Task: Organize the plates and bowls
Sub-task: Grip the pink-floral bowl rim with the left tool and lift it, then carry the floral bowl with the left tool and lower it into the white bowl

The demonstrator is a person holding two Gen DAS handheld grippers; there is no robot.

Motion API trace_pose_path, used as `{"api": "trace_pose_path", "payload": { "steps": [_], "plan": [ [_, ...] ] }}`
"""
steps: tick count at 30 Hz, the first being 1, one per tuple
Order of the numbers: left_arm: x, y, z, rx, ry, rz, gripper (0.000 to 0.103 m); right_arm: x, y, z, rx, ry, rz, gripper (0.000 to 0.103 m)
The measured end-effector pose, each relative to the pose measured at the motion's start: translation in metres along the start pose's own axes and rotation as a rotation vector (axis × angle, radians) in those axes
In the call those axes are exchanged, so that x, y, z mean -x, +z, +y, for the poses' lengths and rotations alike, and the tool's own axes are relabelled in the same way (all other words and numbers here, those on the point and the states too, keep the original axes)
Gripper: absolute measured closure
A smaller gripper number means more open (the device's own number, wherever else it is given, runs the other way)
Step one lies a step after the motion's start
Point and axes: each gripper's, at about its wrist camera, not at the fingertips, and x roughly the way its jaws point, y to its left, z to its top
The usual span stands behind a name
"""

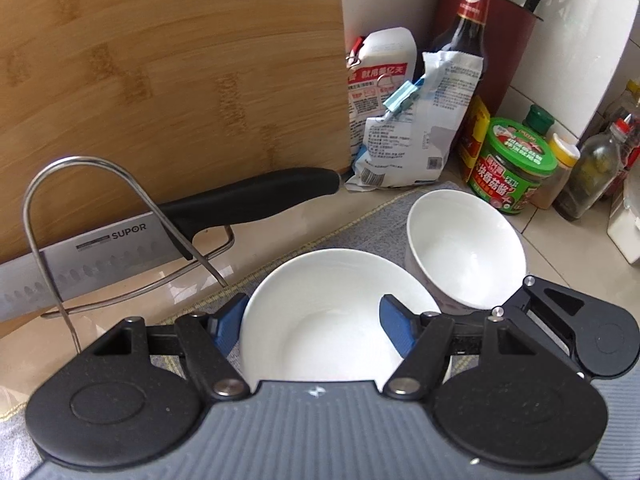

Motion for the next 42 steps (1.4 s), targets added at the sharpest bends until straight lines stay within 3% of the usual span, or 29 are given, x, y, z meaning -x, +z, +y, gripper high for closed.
{"api": "trace_pose_path", "payload": {
  "steps": [17, 42],
  "plan": [
    [0.072, -0.039, -0.01, 0.052, 0.063, -0.054, 0.033, 0.051, 0.005, 0.044, 0.077, 0.077, -0.008, 0.018],
    [0.161, -0.134, 0.052, 0.248, 0.221, -0.086, 0.032, 0.053, 0.021, 0.161, 0.279, 0.283, -0.017, 0.018]
  ]
}}
